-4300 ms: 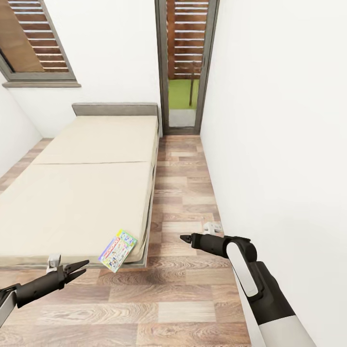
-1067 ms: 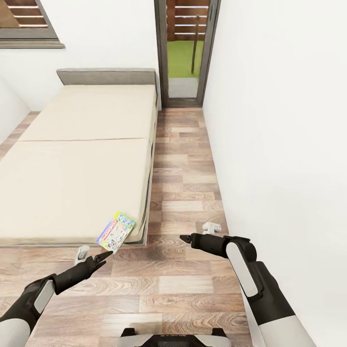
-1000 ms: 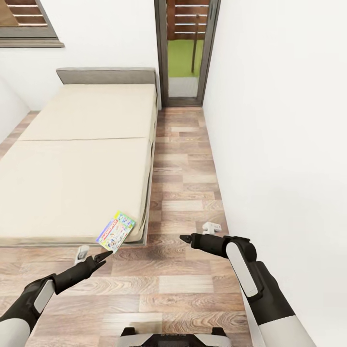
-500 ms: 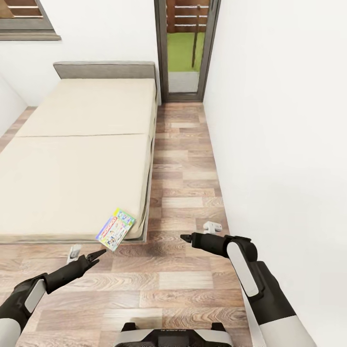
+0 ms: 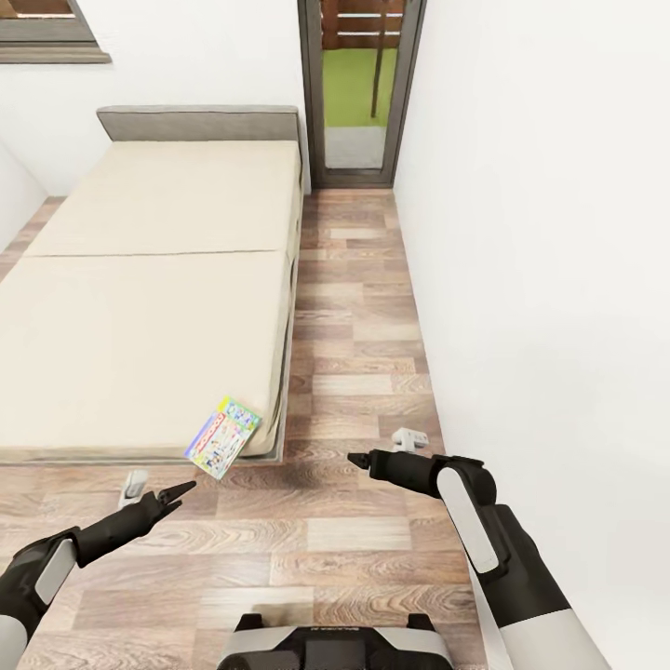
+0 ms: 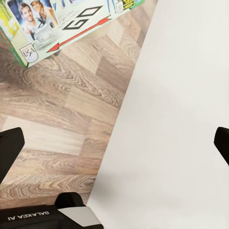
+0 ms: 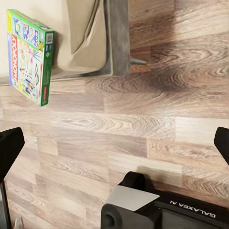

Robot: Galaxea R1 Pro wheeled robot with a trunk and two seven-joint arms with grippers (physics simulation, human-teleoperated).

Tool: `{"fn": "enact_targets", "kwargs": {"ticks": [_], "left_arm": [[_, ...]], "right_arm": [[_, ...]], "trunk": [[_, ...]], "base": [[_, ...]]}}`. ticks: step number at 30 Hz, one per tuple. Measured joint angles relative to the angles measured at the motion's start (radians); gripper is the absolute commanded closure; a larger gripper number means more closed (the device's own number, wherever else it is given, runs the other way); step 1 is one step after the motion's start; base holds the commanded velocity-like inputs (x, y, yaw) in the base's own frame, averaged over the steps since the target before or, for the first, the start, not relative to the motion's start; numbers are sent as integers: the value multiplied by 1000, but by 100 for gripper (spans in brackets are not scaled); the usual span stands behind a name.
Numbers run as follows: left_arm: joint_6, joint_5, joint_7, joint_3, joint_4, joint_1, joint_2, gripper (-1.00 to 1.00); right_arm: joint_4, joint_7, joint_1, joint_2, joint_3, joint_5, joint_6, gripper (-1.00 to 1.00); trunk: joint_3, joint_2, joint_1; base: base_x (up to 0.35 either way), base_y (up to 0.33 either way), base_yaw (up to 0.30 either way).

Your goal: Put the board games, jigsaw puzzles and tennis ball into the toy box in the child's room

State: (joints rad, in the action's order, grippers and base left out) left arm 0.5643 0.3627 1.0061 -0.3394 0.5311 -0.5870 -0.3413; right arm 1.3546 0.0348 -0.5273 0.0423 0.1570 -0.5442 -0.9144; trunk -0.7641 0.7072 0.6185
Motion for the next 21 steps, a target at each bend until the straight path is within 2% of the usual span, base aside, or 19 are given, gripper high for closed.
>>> {"fn": "enact_targets", "kwargs": {"ticks": [21], "left_arm": [[-7, 0, -2, 0, 0, 0, 2, -100]], "right_arm": [[-2, 0, 0, 0, 5, 3, 0, -100]], "trunk": [[-34, 0, 0]], "base": [[0, 0, 0]]}}
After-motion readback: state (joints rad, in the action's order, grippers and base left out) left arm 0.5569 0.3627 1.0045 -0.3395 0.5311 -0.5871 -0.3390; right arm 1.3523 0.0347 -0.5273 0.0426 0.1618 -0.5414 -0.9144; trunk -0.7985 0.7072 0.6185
